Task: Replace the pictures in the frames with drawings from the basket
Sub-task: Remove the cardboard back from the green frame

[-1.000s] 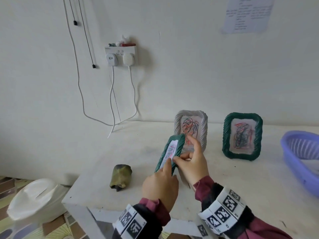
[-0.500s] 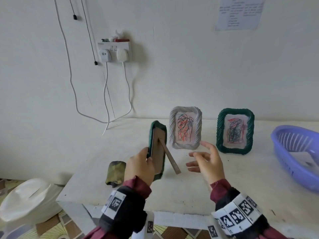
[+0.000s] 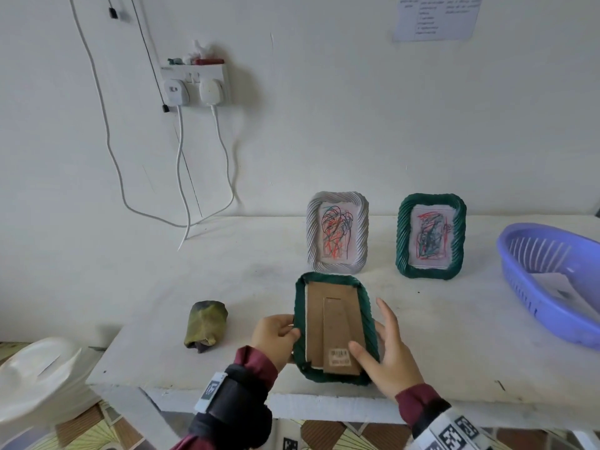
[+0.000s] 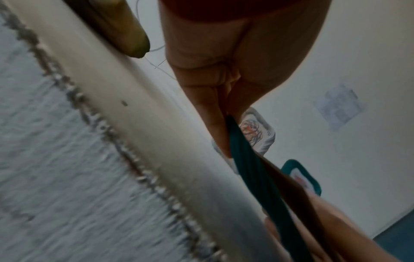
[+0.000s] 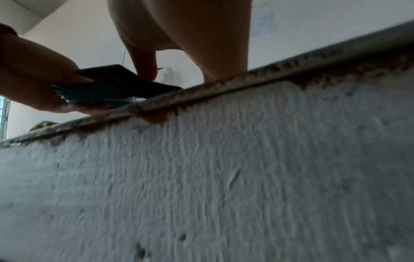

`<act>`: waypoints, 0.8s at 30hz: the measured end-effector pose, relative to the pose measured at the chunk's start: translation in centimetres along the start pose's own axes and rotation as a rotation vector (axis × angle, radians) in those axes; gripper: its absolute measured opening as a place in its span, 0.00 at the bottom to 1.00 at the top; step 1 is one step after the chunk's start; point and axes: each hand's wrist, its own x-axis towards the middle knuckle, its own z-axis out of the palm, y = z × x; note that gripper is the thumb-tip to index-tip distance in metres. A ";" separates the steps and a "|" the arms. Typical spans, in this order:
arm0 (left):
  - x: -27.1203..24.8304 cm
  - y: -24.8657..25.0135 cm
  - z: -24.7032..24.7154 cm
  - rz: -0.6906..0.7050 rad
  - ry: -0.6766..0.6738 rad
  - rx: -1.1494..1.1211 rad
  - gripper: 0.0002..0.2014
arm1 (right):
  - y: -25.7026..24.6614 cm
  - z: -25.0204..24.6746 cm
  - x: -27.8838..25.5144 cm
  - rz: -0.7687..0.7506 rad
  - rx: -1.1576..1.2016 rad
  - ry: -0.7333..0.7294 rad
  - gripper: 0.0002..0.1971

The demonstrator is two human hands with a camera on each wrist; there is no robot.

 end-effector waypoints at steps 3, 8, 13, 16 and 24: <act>0.5 -1.9 0.4 0.068 -0.002 0.162 0.11 | 0.6 0.6 -0.9 -0.034 -0.175 0.040 0.45; -0.2 -2.7 0.4 0.263 0.008 0.782 0.27 | 0.8 0.7 -1.6 -0.061 -0.280 0.086 0.45; -0.9 -3.4 0.8 0.249 0.083 1.117 0.36 | 1.2 0.6 -1.7 -0.055 -0.363 0.063 0.44; -1.3 -3.7 1.1 0.254 0.108 1.123 0.32 | 1.3 0.6 -1.8 -0.039 -0.427 0.050 0.45; 0.4 -3.8 0.5 0.286 -0.030 1.082 0.52 | 0.6 -0.1 -0.4 -0.014 -0.526 -0.066 0.42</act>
